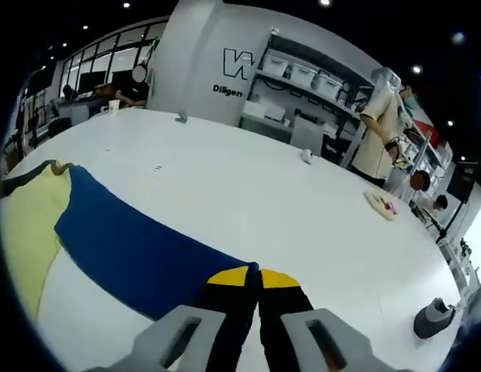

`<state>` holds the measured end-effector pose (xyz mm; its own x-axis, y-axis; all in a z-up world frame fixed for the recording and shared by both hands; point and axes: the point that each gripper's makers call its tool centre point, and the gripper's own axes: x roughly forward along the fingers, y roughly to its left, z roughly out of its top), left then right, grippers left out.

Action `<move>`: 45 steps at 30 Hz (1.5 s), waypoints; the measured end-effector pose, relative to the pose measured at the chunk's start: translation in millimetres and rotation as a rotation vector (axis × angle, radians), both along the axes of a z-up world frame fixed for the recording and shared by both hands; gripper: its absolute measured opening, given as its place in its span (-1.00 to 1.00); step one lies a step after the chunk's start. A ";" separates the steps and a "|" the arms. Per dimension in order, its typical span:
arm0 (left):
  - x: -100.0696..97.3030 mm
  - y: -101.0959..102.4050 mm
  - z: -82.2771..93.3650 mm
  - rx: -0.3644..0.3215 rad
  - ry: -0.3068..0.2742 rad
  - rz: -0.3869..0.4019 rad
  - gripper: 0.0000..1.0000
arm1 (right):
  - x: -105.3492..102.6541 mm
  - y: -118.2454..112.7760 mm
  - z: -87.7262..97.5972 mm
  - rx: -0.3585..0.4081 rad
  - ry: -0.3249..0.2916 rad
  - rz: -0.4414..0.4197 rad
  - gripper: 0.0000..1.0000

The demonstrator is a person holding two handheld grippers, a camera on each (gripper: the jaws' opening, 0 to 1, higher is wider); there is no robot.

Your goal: Fold the garment on the visible template until the final outline fits inside the template.

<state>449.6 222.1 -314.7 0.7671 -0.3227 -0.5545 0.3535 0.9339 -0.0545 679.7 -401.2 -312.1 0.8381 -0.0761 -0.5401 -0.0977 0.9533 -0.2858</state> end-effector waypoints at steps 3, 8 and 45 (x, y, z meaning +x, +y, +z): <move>-3.3 -1.4 -1.4 0.017 0.021 -0.024 0.25 | 16.9 -10.2 -5.5 0.019 -0.003 -0.025 -1.00; -7.9 -1.4 -4.6 0.029 0.068 -0.063 0.48 | 29.1 -10.6 -13.9 0.037 -0.002 -0.046 -1.00; -69.6 -31.2 -66.1 0.008 0.309 -0.111 0.27 | -131.2 167.7 -48.0 0.329 0.078 0.290 0.01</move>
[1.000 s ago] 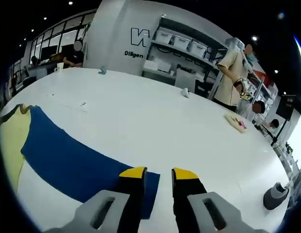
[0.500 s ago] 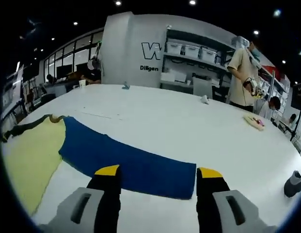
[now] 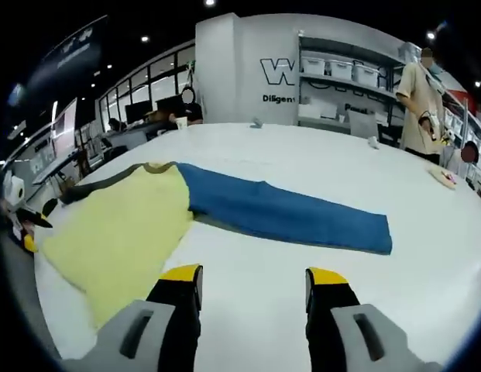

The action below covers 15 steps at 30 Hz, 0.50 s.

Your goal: Fold the garment on the visible template until the final outline fits inside the template.

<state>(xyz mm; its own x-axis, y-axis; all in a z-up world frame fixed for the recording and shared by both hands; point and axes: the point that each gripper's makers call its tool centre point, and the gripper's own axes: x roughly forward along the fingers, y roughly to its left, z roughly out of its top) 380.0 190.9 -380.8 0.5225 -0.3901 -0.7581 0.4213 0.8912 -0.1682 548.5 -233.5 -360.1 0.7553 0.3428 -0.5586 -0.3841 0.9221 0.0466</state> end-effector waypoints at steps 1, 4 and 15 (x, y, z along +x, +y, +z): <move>-1.6 -0.2 -1.7 -0.001 0.004 0.002 0.16 | -5.8 6.3 -1.1 0.012 0.008 0.019 0.00; -4.0 -4.3 1.2 -0.028 0.001 0.015 -0.04 | -23.9 23.1 -0.5 0.031 0.010 0.048 -0.05; -14.3 -14.9 -7.5 -0.065 0.050 0.026 -0.64 | -103.4 81.7 -9.2 0.125 0.104 0.134 -0.22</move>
<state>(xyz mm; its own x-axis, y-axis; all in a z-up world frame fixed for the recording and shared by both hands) 365.7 175.9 -388.3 0.4952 -0.4261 -0.7571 0.3874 0.8883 -0.2466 445.1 -151.8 -369.3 0.6388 0.5076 -0.5782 -0.4899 0.8478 0.2030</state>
